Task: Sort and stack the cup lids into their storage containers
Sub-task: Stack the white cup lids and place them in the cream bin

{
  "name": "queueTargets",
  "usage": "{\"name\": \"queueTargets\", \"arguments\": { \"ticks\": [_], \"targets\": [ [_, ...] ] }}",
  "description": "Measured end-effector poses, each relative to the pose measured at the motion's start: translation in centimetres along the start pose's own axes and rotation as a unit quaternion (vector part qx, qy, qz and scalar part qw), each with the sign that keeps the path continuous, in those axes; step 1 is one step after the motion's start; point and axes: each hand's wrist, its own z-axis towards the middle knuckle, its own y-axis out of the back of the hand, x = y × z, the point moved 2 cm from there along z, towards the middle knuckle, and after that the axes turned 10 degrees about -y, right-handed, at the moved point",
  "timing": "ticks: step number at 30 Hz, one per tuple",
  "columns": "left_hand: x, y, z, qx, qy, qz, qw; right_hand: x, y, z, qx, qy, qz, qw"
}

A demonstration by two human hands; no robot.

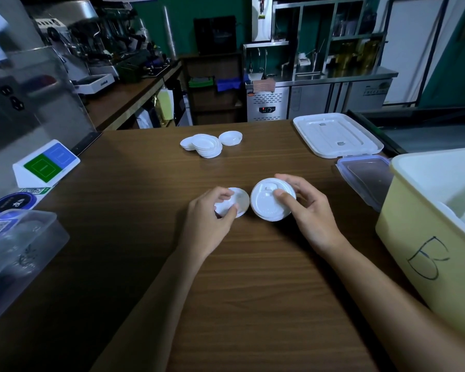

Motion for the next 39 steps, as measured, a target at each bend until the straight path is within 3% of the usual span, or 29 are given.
{"name": "queueTargets", "arguments": {
  "ticks": [8,13,21,26,30,35,39],
  "targets": [
    [0.9,-0.6,-0.2,0.089,-0.064,0.085,0.990,-0.3,0.2,0.3,-0.009,-0.009,0.004,1.000],
    [0.5,-0.5,-0.2,0.097,-0.057,0.128,0.985,-0.2,0.2,0.2,-0.011,-0.016,0.000,1.000],
    [0.0,0.0,-0.1,0.062,-0.018,0.095,0.993,-0.1,0.1,0.1,-0.011,-0.015,-0.007,1.000],
    [-0.3,0.2,0.1,0.030,0.028,0.014,0.999,0.1,0.1,0.1,-0.012,-0.016,-0.007,1.000],
    [-1.2,0.7,0.4,-0.055,0.068,-0.081,0.993,0.1,0.1,0.0,-0.014,-0.024,-0.002,1.000],
    [-2.0,0.8,0.6,-0.091,0.123,-0.326,0.933,0.1,0.2,0.1,-0.039,-0.024,0.008,0.999],
    [-2.6,0.1,0.4,-0.071,0.164,-0.396,0.901,0.0,0.1,0.1,-0.041,-0.019,-0.003,0.999]
  ]
}}
